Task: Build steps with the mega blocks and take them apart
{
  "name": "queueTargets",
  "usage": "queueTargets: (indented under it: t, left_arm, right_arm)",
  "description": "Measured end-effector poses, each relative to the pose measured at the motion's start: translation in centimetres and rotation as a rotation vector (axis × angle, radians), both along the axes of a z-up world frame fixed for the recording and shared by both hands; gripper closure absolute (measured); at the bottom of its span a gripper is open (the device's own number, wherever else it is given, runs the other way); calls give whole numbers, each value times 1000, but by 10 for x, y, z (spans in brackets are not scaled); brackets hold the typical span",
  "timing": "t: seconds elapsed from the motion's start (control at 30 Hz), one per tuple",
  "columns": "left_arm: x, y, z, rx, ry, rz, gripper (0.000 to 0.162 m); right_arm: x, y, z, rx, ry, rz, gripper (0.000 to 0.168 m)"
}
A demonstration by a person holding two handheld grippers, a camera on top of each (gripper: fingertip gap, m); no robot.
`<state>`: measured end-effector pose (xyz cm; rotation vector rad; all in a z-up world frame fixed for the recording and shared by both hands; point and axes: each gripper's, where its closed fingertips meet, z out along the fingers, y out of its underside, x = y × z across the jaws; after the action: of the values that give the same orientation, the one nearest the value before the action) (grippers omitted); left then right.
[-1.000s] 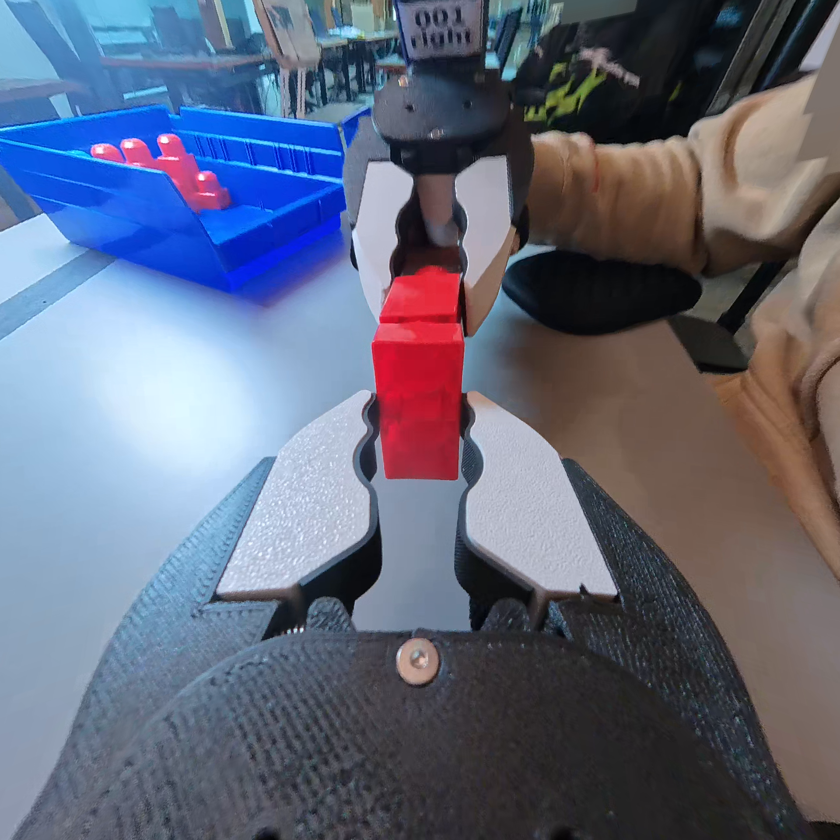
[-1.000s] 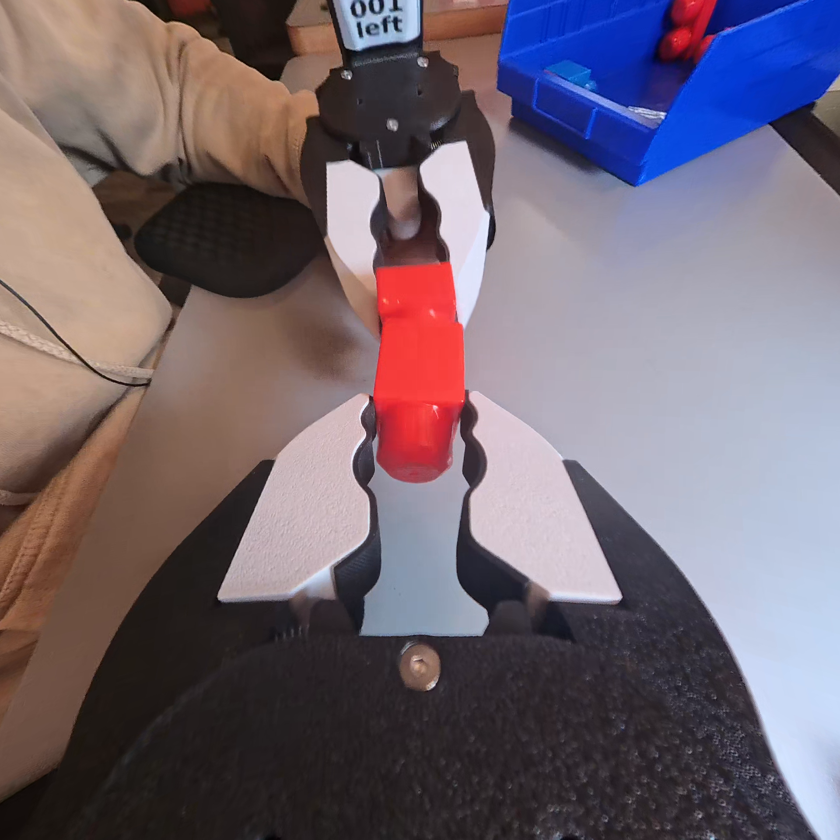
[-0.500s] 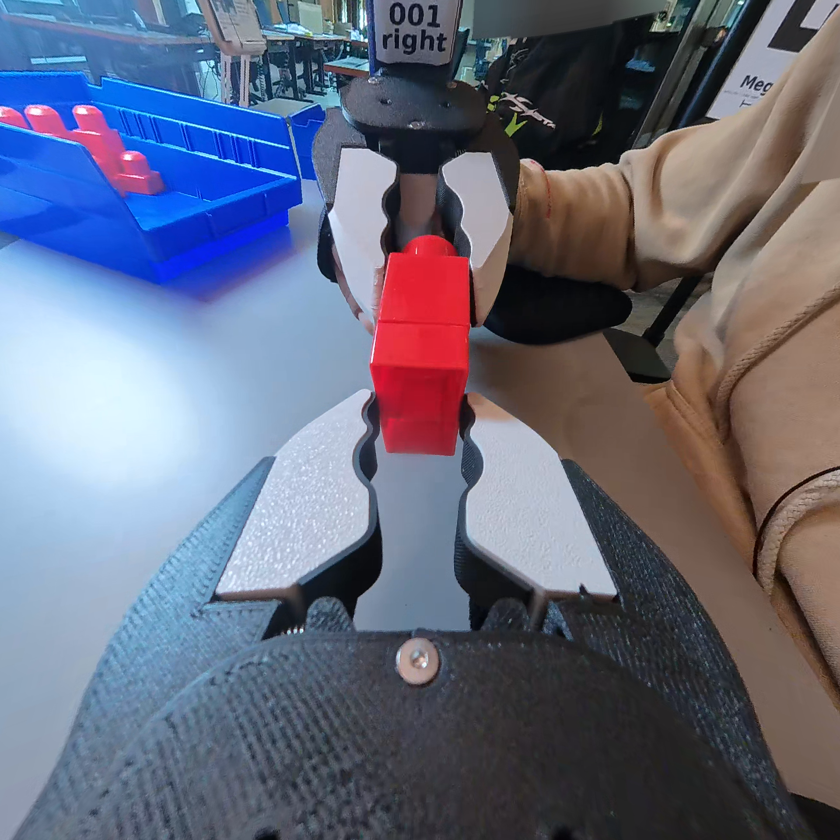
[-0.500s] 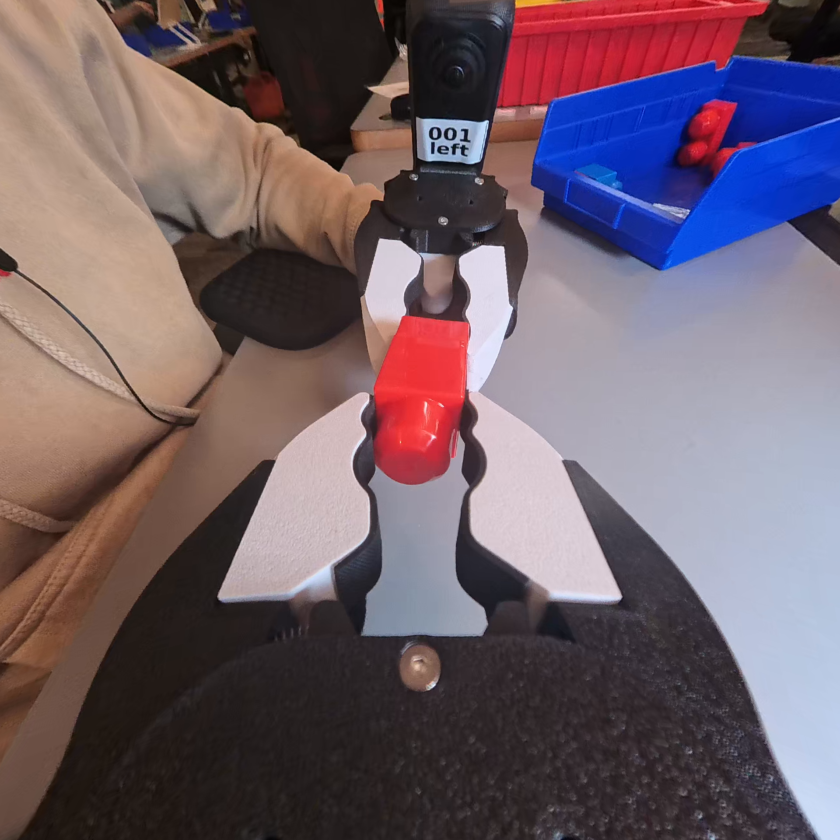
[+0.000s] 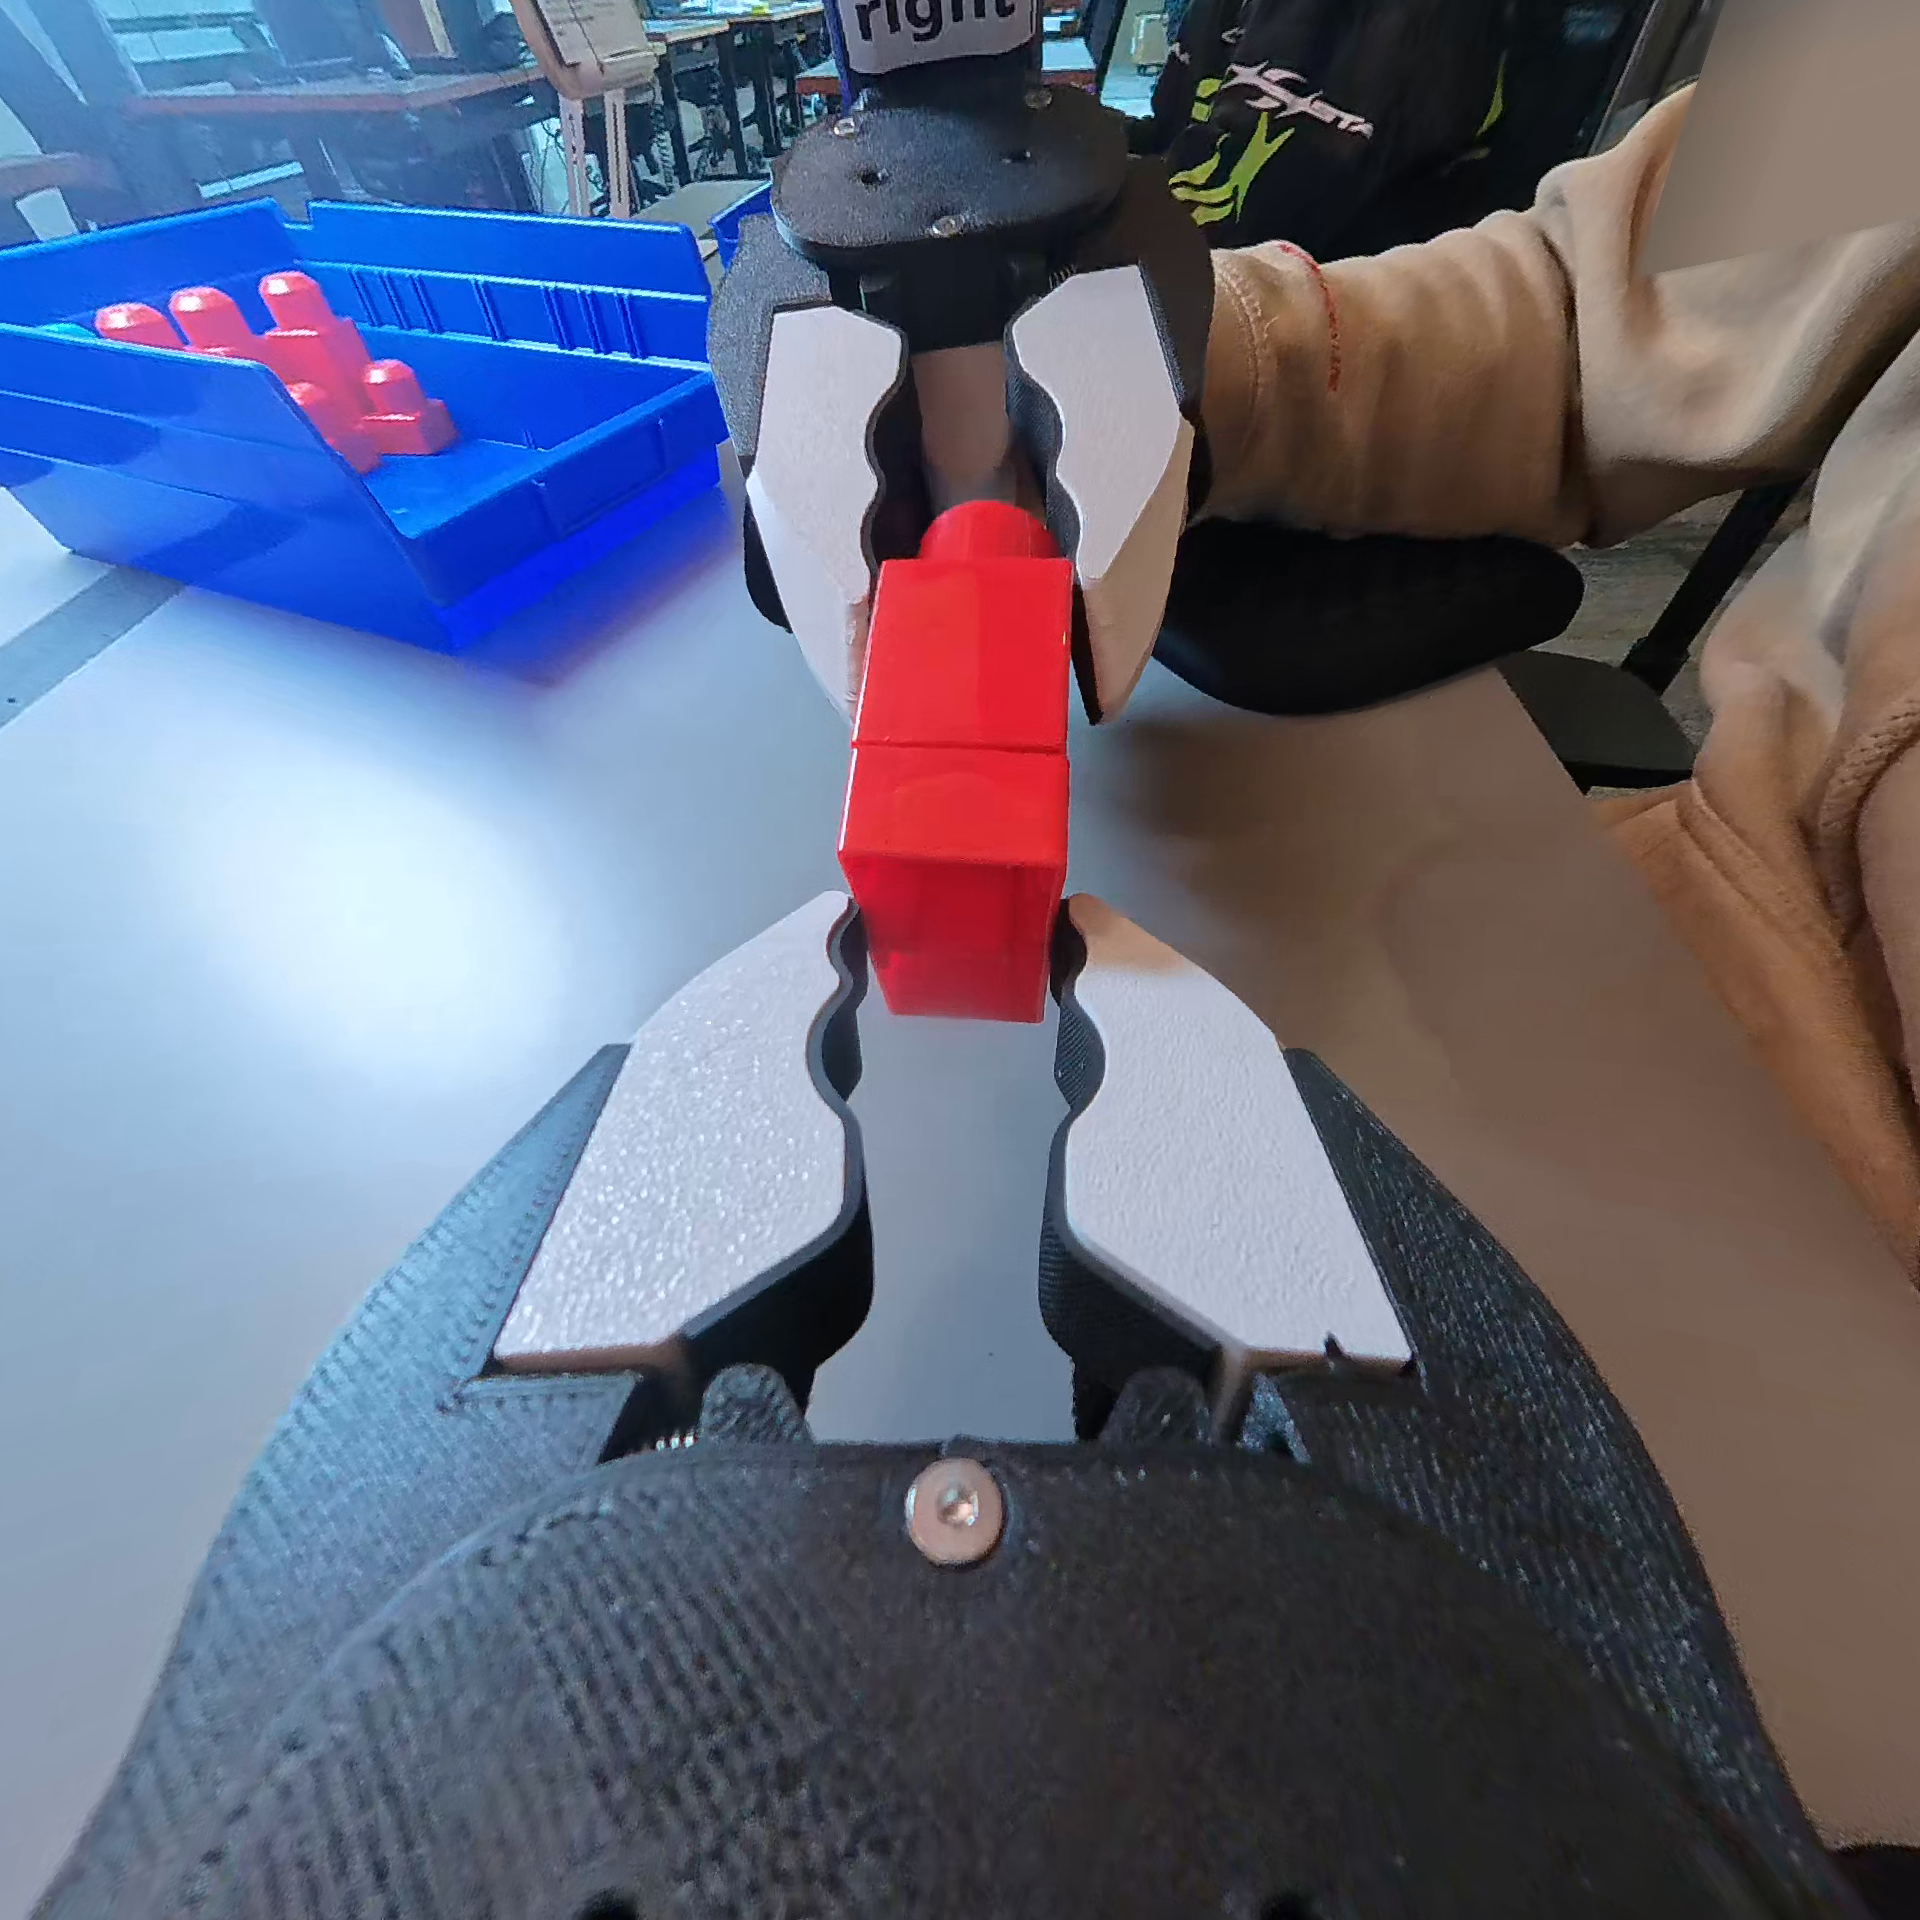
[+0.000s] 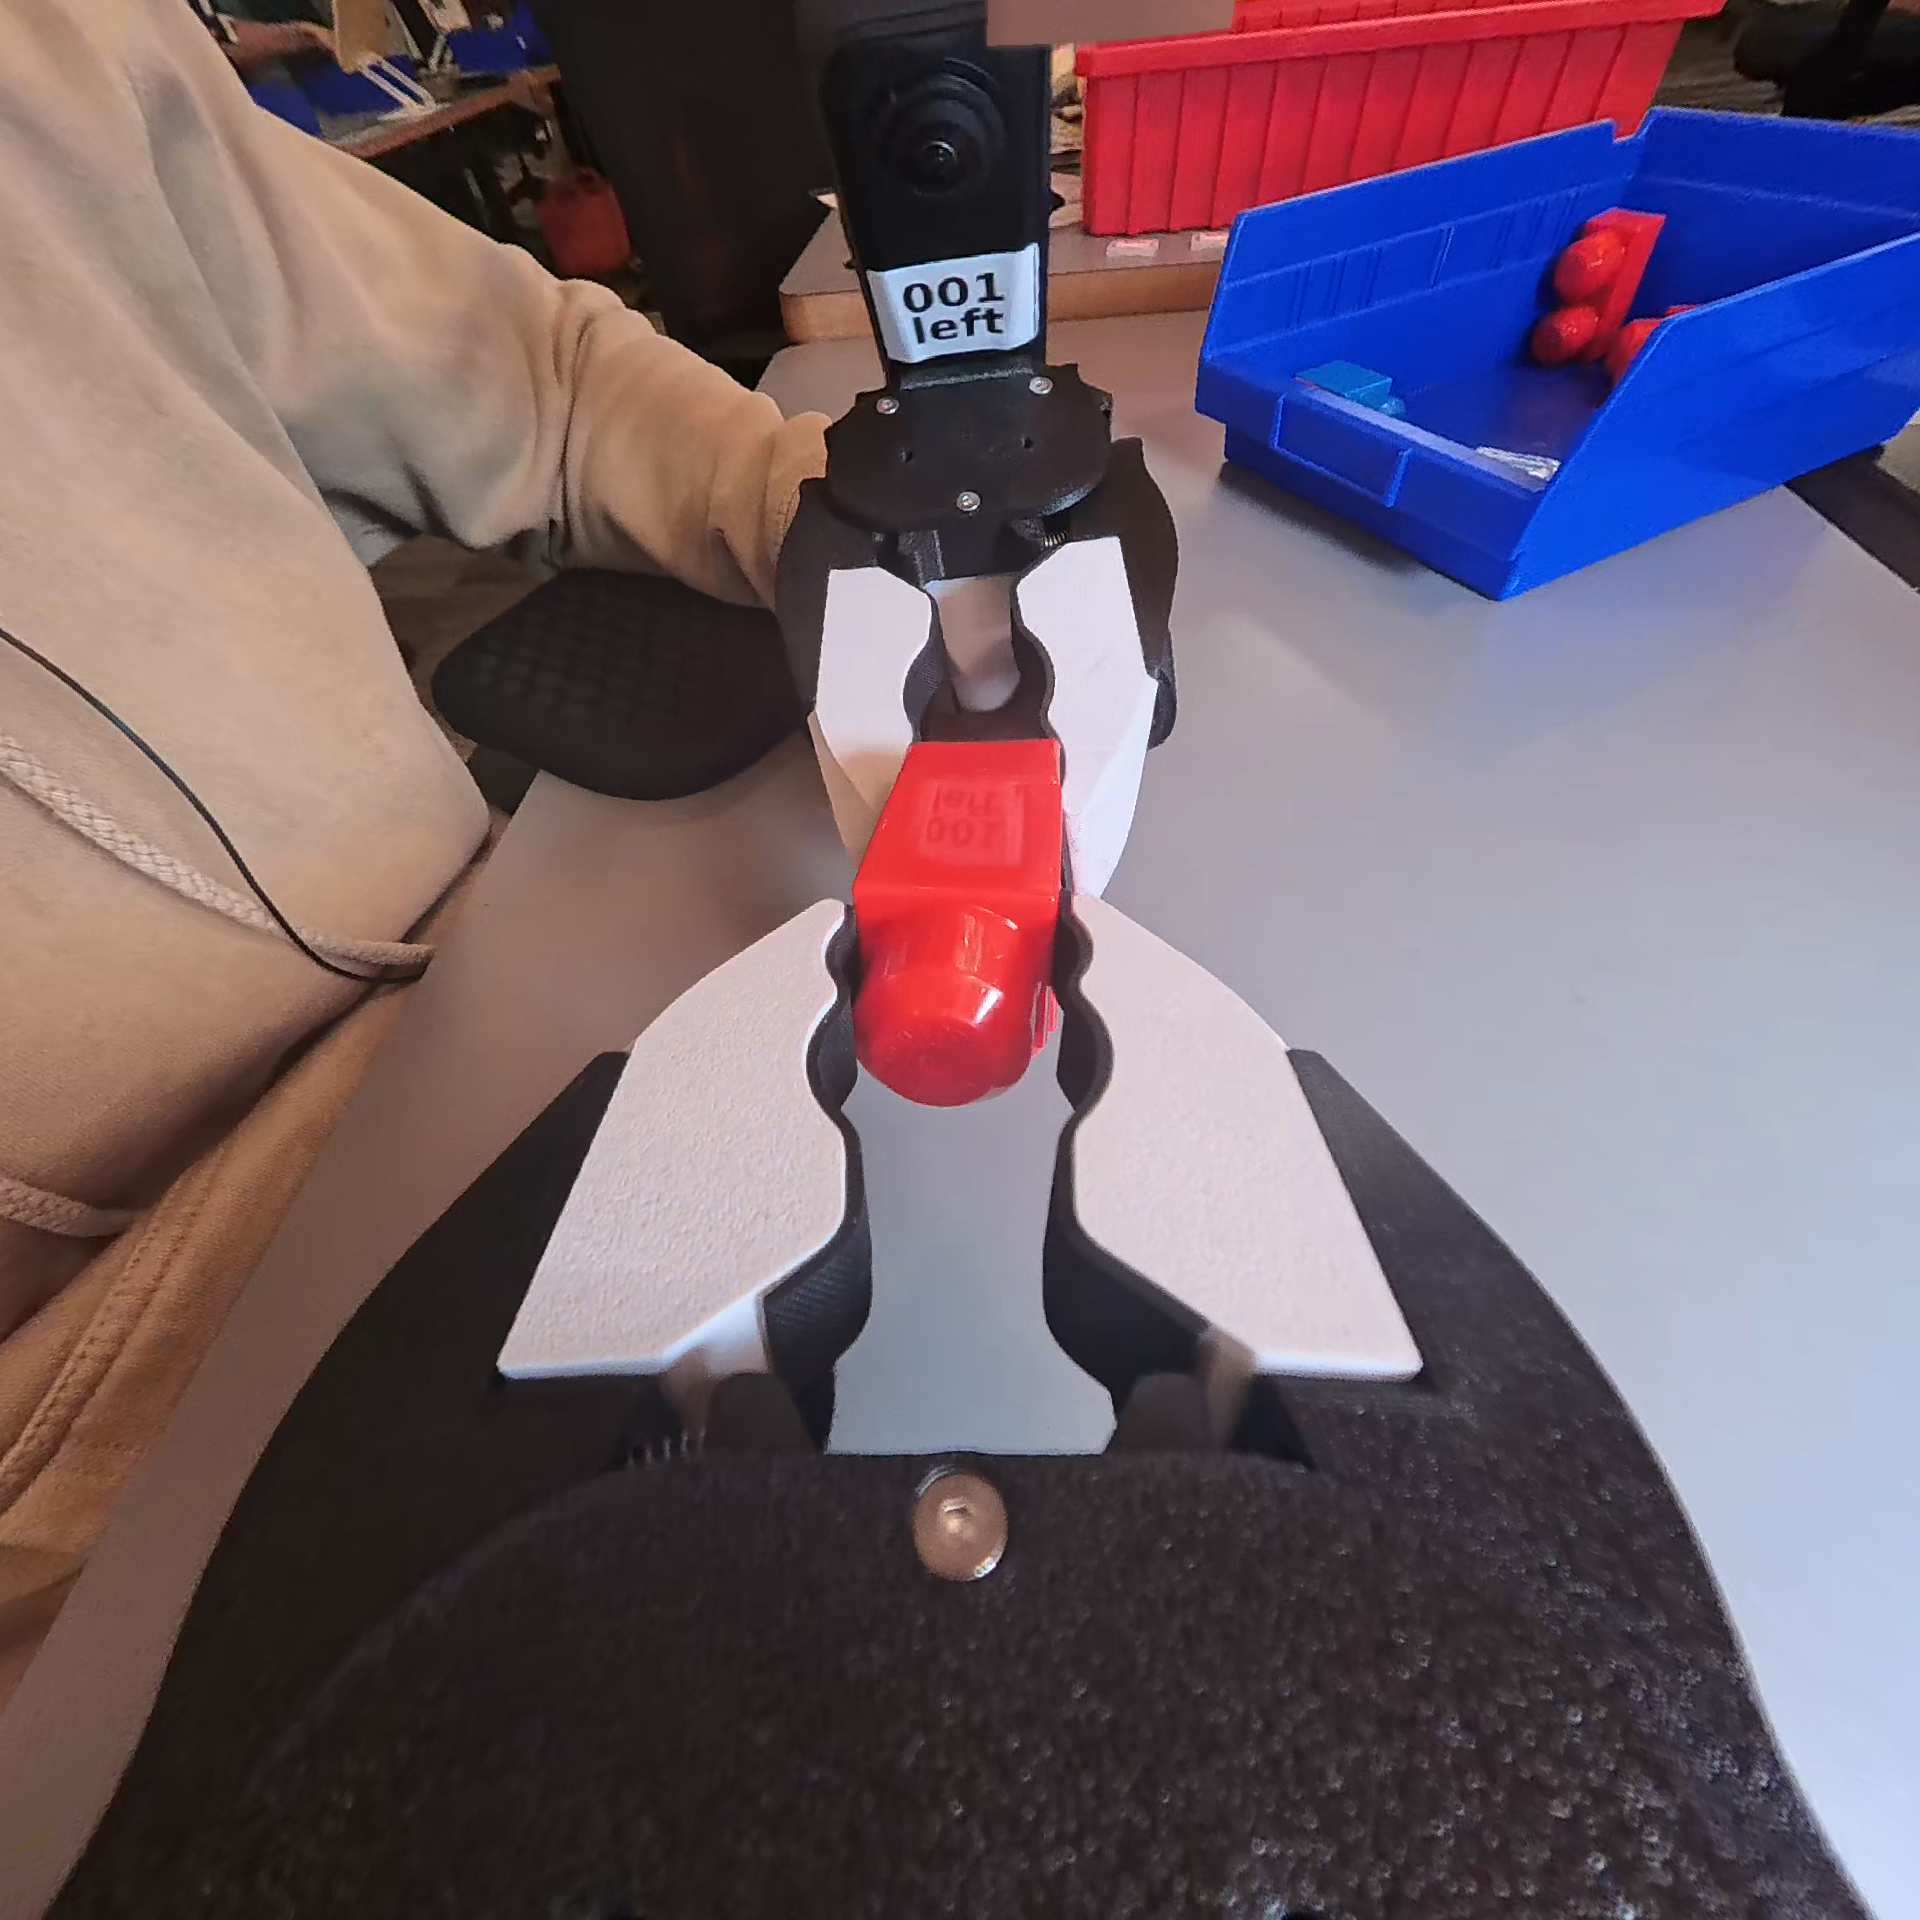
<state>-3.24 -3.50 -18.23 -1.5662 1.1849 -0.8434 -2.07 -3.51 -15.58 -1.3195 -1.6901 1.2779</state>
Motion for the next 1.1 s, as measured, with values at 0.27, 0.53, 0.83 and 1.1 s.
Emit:
queueTargets:
  t: [0.27,0.53,0.83,1.1]
  left_arm:
    - [-5,5,15,-48,-107,13,128]
    - [-7,12,15,-23,-114,55,127]
    - [-28,36,22,-15,-162,187,129]
    - [-22,33,5,10,-69,172,136]
  right_arm:
    - [1,17,13,94,45,-99,119]
    - [-1,18,23,93,68,-125,135]
    - [126,221,117,169,-14,-965,135]
    - [187,381,-9,-241,-465,-1418,135]
